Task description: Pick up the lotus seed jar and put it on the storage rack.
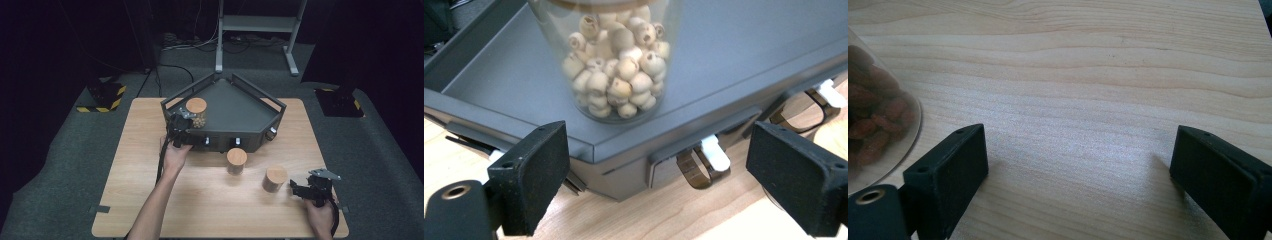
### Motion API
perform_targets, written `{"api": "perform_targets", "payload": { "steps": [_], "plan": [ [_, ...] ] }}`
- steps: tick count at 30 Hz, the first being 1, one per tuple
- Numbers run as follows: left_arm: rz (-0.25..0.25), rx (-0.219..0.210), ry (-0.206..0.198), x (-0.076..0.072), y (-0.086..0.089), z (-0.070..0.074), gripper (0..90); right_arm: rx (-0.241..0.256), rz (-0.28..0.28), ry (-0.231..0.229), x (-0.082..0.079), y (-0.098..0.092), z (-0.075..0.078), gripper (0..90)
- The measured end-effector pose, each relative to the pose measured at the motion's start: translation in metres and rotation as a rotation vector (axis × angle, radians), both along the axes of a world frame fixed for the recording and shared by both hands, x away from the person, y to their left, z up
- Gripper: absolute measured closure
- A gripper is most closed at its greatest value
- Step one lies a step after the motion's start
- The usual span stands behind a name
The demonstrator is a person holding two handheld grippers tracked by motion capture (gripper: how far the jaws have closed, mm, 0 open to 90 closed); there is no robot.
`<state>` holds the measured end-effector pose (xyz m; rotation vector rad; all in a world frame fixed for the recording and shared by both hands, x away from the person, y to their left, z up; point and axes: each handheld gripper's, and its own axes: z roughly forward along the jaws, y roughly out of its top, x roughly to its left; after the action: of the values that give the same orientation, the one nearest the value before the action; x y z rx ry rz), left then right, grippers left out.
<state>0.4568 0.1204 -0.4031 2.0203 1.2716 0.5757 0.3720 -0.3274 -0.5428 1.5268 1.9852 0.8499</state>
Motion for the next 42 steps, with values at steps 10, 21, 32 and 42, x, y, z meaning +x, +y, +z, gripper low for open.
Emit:
{"api": "perform_targets", "payload": {
  "steps": [10,21,32,42],
  "plan": [
    [-0.009,-0.006,0.001,-0.008,0.002,-0.006,10.6,0.0,0.0,0.0,0.0,0.0,0.0,8.2],
    [-0.018,-0.008,-0.005,-0.014,0.002,-0.007,10.6,0.0,0.0,0.0,0.0,0.0,0.0,8.2],
    [-0.017,-0.013,0.001,-0.018,0.006,-0.012,10.6,0.0,0.0,0.0,0.0,0.0,0.0,8.2],
    [-0.019,-0.024,0.002,-0.022,0.008,-0.015,10.6,0.0,0.0,0.0,0.0,0.0,0.0,8.2]
  ]
}}
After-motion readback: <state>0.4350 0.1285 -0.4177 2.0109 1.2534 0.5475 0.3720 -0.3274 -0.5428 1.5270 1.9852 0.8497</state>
